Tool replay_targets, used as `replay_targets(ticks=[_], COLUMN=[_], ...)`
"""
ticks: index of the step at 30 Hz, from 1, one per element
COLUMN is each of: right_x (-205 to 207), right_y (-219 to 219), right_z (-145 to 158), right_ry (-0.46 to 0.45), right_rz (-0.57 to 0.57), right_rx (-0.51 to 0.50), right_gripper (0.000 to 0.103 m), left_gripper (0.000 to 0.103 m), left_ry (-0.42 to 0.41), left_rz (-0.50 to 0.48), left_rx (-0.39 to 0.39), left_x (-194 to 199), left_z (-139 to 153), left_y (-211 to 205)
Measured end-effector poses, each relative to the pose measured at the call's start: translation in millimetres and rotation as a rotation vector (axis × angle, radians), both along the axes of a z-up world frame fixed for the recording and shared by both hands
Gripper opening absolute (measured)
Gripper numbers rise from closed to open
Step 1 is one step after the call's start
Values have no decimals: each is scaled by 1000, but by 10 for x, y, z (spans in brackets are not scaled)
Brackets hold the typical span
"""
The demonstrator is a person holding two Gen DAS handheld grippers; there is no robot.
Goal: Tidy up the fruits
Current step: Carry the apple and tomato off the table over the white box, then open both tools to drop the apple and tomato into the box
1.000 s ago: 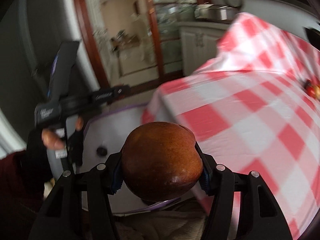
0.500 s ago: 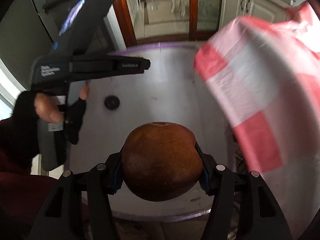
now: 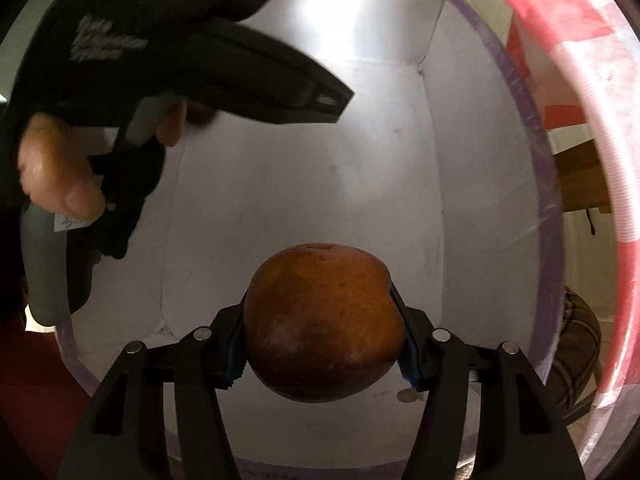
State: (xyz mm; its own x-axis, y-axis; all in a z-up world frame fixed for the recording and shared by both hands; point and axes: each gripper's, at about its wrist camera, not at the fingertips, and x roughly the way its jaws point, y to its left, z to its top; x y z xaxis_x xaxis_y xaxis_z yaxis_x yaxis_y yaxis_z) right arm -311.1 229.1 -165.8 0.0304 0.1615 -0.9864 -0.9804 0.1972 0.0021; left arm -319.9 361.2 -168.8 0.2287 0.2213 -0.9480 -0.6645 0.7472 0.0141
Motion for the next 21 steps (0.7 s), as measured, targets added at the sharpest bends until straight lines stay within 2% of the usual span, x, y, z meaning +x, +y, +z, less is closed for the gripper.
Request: replay_targets(ticks=[6, 9, 13, 18, 21], right_x=[0, 17, -43, -131, -135], right_y=[-9, -18, -24, -91, -163], right_z=[-114, -116, 6, 249, 611], right_ry=[3, 7, -7, -70, -90], right_rz=[-19, -30, -10, 16, 32], right_rx=[-58, -64, -14, 67, 204], right_gripper=[59, 62, 67, 70, 70], left_gripper=[35, 49, 71, 76, 79], left_ry=[42, 38, 23, -8, -27], left_rz=[-4, -6, 8, 16, 17], left_rx=[-5, 1, 5, 14, 62], left_x=[-7, 11, -4, -15, -15], left_z=[-108, -97, -70, 81, 289], left_y=[2, -6, 0, -2, -7])
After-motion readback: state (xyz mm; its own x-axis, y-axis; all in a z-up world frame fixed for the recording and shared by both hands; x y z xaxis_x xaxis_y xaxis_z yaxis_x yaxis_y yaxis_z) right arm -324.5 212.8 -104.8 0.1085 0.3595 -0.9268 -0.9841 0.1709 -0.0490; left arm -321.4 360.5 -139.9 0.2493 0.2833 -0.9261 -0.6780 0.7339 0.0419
